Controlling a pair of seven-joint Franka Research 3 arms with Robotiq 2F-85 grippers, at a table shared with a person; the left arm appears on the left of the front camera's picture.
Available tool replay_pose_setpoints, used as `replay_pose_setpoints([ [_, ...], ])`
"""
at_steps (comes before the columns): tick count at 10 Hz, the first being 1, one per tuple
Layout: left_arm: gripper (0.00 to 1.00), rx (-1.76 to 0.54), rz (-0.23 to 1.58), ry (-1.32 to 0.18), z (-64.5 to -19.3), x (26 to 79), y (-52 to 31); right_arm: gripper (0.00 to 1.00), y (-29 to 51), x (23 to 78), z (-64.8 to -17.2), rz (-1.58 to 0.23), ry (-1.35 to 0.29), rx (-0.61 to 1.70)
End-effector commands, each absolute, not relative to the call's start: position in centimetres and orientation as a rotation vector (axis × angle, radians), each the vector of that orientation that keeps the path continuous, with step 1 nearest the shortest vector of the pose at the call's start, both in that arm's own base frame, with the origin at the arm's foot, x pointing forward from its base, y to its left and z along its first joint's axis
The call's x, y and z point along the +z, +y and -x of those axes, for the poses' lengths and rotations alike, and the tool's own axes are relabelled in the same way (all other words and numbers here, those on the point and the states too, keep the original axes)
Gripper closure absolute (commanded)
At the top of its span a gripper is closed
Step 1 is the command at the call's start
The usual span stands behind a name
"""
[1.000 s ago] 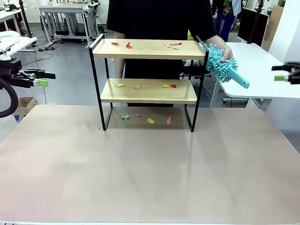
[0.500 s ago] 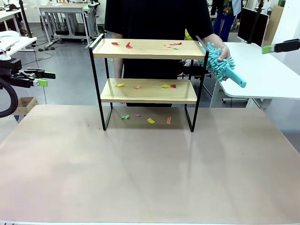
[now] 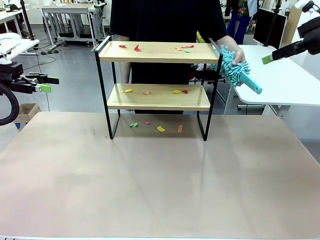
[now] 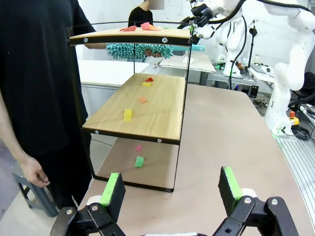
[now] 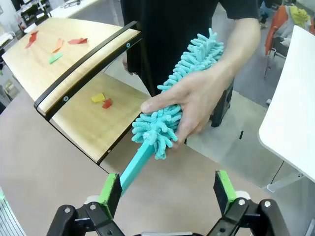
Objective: Clean the shelf.
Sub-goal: Pick up the Duster handed by the human.
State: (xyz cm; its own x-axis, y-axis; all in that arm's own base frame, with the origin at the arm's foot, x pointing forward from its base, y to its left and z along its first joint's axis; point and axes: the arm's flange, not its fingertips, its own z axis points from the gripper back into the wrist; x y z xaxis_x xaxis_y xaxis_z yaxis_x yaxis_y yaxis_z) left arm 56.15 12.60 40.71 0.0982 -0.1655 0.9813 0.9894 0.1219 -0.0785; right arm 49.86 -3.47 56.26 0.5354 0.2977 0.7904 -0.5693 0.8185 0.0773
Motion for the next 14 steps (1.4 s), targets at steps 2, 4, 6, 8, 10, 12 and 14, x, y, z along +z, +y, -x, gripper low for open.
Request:
replay_pose_setpoints([
  [2,0.00,-1.143,1.036,-1.078,-56.1,40.9,12.6,0.00,-3.5,56.3,-49.9,-0.347,-0.862,0.529],
  [4,0.00,-1.143,1.036,-1.078,-56.1,40.9,12.6,0.00,-1.0,58.1,-46.5,-0.239,-0.779,0.494],
  [6,0.00,-1.143,1.036,-1.078,-56.1,40.9,12.6,0.00,1.6,59.2,-45.8,-0.190,-0.665,0.478],
  [8,0.00,-1.143,1.036,-1.078,-56.1,40.9,12.6,0.00,3.3,58.5,-45.5,-0.221,-0.622,0.433],
  [10,0.00,-1.143,1.036,-1.078,-56.1,40.9,12.6,0.00,4.6,57.0,-45.7,-0.224,-0.606,0.373],
  [12,0.00,-1.143,1.036,-1.078,-56.1,40.9,12.6,0.00,5.4,55.4,-46.2,-0.200,-0.588,0.307],
  [14,0.00,-1.143,1.036,-1.078,-56.1,40.9,12.6,0.00,5.6,54.2,-47.1,-0.170,-0.570,0.254],
])
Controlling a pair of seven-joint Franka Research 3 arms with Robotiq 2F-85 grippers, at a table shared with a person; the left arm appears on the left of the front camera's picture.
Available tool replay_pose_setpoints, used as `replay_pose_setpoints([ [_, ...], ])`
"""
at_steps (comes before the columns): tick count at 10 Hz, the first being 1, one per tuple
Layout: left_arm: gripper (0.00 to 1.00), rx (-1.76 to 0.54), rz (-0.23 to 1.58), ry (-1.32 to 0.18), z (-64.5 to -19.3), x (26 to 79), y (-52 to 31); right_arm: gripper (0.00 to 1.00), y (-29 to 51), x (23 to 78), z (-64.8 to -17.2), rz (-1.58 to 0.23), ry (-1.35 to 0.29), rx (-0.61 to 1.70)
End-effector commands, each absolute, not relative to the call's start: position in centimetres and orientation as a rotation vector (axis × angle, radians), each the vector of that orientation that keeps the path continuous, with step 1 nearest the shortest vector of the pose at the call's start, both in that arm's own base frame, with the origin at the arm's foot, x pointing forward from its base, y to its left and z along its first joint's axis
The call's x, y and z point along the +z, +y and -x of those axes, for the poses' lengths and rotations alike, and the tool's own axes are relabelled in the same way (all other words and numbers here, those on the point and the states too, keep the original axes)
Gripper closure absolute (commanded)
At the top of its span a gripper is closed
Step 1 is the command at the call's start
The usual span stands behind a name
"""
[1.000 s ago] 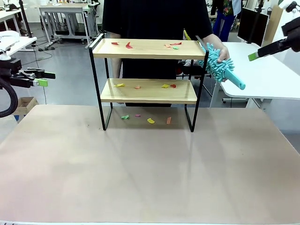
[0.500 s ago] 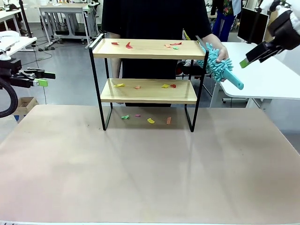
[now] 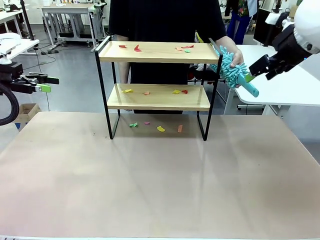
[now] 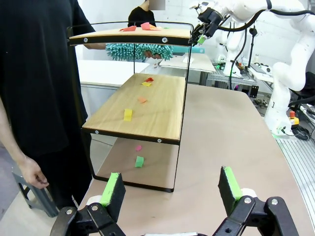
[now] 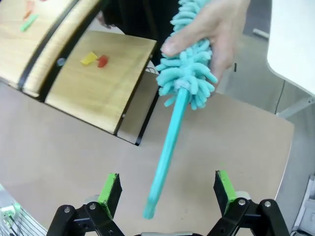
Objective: Clean the shelf.
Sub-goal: Pick up the Duster handed by the human.
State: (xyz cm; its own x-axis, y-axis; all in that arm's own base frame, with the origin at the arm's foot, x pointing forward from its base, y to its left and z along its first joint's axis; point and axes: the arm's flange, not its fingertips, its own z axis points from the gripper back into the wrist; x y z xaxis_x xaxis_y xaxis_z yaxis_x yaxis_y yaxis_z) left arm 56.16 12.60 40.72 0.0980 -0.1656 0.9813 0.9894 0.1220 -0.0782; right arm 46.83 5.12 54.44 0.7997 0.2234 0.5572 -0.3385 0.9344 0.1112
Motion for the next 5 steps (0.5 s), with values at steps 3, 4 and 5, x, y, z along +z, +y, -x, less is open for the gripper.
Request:
replay_pose_setpoints([
  [3,0.00,-1.143,1.036,-1.078,-56.1,40.9,12.6,0.00,6.2,52.8,-48.2,-0.122,-0.559,0.223],
  [4,0.00,-1.143,1.036,-1.078,-56.1,40.9,12.6,0.00,6.4,52.5,-48.4,-0.104,-0.561,0.216],
  [5,0.00,-1.143,1.036,-1.078,-56.1,40.9,12.6,0.00,6.7,52.2,-48.4,-0.092,-0.560,0.212],
])
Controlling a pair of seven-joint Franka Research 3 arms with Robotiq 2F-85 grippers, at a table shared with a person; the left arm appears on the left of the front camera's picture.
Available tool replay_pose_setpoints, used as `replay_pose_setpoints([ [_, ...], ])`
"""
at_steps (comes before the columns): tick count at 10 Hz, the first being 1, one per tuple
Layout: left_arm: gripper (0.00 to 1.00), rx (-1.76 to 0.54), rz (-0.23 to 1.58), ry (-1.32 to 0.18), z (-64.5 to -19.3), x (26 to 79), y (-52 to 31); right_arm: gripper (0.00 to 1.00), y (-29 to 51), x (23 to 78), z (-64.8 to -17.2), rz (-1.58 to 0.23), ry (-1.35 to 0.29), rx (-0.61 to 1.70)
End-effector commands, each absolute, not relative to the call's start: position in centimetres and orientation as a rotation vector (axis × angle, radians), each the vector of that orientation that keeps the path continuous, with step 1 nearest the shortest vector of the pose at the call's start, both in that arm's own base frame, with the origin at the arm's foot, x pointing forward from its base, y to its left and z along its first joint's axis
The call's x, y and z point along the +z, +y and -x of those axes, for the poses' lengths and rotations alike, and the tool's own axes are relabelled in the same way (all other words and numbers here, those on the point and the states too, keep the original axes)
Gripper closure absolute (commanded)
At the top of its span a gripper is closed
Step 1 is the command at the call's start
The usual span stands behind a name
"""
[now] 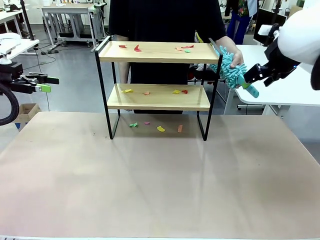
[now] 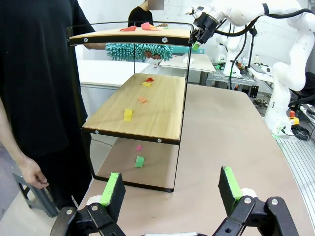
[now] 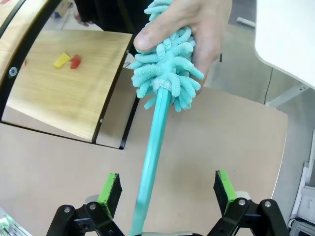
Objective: Clean the shelf.
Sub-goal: Pick up the Duster handed by the human.
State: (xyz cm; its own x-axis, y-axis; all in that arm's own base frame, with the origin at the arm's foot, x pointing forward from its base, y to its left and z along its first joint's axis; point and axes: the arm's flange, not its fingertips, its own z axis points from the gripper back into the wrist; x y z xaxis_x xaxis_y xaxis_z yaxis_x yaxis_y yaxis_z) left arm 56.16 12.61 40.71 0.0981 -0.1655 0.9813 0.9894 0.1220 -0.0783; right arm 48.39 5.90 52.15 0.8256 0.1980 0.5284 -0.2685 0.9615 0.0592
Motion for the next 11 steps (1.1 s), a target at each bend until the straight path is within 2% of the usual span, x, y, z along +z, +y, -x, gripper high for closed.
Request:
replay_pose_setpoints([
  [1,0.00,-1.143,1.036,-1.078,-56.08,40.95,12.57,0.00,7.14,52.03,-48.42,-0.077,-0.558,0.207],
  [3,0.00,-1.143,1.036,-1.078,-56.08,40.95,12.57,0.00,7.62,51.94,-48.59,-0.060,-0.558,0.192],
  [4,0.00,-1.143,1.036,-1.078,-56.08,40.95,12.57,0.59,7.62,51.79,-48.48,-0.021,-0.539,0.190],
  [5,0.00,-1.143,1.036,-1.078,-56.08,40.95,12.57,0.59,7.64,51.88,-48.38,-0.025,-0.550,0.197],
  [6,0.00,-1.143,1.036,-1.078,-56.08,40.95,12.57,1.00,7.63,51.97,-48.33,-0.048,-0.554,0.205],
  [7,0.00,-1.143,1.036,-1.078,-56.08,40.95,12.57,0.62,7.69,51.95,-48.54,-0.056,-0.549,0.204],
  [8,0.00,-1.143,1.036,-1.078,-56.08,40.95,12.57,1.00,7.82,51.90,-48.48,-0.054,-0.543,0.207],
  [11,0.00,-1.143,1.036,-1.078,-56.08,40.95,12.57,1.00,7.99,51.89,-48.57,-0.047,-0.532,0.198],
])
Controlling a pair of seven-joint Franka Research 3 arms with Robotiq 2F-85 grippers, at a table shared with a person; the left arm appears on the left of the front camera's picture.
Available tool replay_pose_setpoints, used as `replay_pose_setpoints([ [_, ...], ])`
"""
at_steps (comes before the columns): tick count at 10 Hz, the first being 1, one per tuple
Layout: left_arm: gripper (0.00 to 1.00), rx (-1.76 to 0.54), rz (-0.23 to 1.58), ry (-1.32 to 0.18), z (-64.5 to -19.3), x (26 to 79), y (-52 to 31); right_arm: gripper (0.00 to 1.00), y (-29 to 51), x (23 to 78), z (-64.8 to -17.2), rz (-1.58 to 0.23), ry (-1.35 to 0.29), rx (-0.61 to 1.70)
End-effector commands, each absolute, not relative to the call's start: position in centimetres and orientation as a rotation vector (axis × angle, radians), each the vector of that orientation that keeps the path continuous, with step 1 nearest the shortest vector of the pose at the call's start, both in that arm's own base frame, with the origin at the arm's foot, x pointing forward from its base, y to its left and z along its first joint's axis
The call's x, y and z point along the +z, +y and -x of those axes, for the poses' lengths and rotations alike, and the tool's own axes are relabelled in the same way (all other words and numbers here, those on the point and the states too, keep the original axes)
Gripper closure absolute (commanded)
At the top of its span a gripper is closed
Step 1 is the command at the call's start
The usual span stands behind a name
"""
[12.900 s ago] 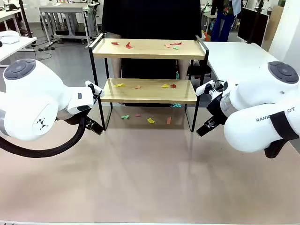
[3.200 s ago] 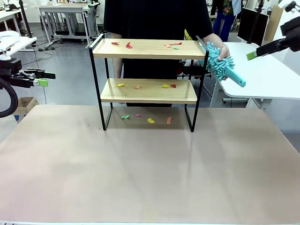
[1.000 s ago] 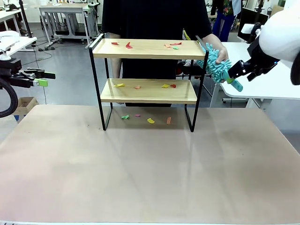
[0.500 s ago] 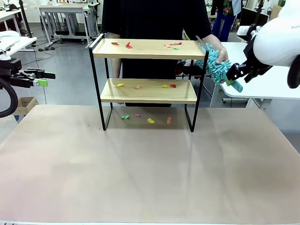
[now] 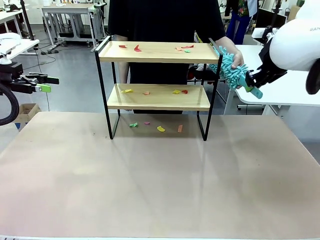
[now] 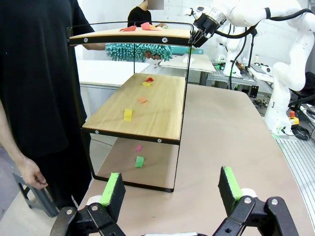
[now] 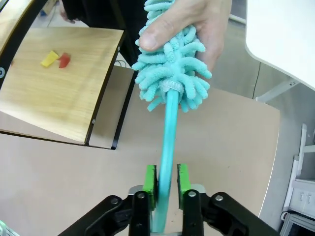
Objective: Clean the shelf.
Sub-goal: Pick up the Duster handed by the human.
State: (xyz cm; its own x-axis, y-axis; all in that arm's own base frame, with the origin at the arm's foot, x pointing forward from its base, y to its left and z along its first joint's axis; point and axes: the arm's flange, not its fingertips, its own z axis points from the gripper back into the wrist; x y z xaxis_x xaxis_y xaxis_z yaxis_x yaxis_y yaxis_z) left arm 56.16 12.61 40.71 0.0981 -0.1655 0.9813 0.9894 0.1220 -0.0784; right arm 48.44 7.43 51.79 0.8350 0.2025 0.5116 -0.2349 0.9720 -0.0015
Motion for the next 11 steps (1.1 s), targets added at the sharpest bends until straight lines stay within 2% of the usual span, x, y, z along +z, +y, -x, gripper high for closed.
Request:
replay_pose_setpoints([
  [1,0.00,-1.143,1.036,-1.078,-56.08,40.95,12.57,1.00,7.98,52.00,-48.34,-0.050,-0.529,0.190],
  [5,0.00,-1.143,1.036,-1.078,-56.08,40.95,12.57,1.00,7.48,52.30,-47.76,-0.056,-0.529,0.174],
  [6,0.00,-1.143,1.036,-1.078,-56.08,40.95,12.57,1.00,7.07,52.55,-47.54,-0.033,-0.575,0.163],
  [7,0.00,-1.143,1.036,-1.078,-56.08,40.95,12.57,1.00,7.33,51.91,-48.35,-0.069,-0.532,0.204],
  [11,0.00,-1.143,1.036,-1.078,-56.08,40.95,12.57,1.00,7.33,51.91,-48.35,-0.069,-0.532,0.204],
])
